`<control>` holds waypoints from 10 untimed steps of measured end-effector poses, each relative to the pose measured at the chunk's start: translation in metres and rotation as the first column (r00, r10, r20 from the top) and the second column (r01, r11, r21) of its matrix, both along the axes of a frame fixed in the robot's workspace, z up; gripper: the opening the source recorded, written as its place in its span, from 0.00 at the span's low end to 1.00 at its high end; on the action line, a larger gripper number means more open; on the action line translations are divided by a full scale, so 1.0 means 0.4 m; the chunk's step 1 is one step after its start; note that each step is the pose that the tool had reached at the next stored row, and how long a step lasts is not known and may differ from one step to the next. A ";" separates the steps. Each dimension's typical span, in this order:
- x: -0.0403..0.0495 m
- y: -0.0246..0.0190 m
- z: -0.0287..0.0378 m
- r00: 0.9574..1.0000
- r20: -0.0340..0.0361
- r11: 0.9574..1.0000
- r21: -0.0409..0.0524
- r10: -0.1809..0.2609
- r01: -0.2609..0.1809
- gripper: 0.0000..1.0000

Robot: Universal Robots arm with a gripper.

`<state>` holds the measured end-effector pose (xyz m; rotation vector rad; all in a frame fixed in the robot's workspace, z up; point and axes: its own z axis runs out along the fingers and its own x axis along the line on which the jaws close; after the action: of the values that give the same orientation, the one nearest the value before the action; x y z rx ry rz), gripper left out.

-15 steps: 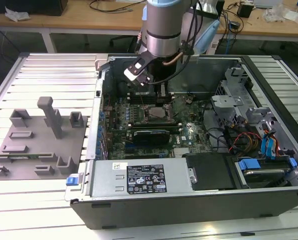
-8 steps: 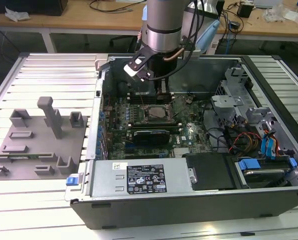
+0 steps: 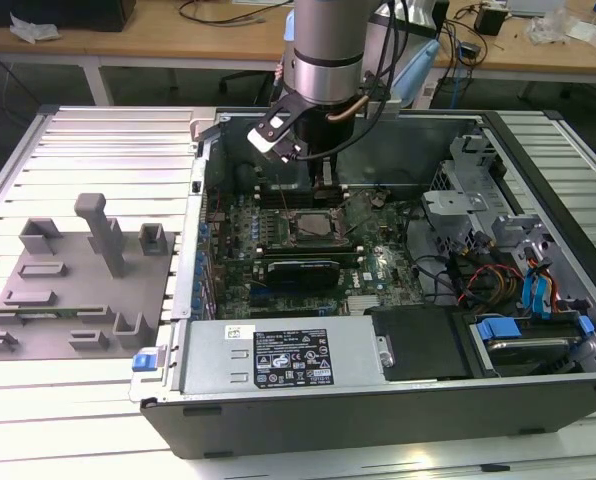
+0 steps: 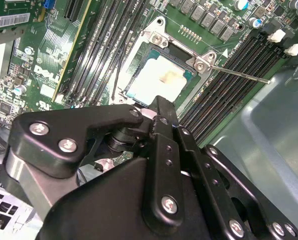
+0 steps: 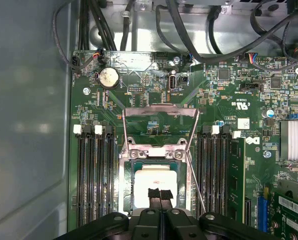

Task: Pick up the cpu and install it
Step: 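Close the cpu cover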

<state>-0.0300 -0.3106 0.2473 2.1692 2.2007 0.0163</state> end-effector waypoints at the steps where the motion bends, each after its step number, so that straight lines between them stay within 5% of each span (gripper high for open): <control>1: 0.000 0.000 0.000 1.000 0.000 1.000 0.000 0.000 0.000 0.11; 10: 0.000 0.000 0.032 1.000 0.000 1.000 0.000 0.000 0.000 0.11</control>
<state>-0.0300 -0.3106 0.2601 2.1693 2.2006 0.0164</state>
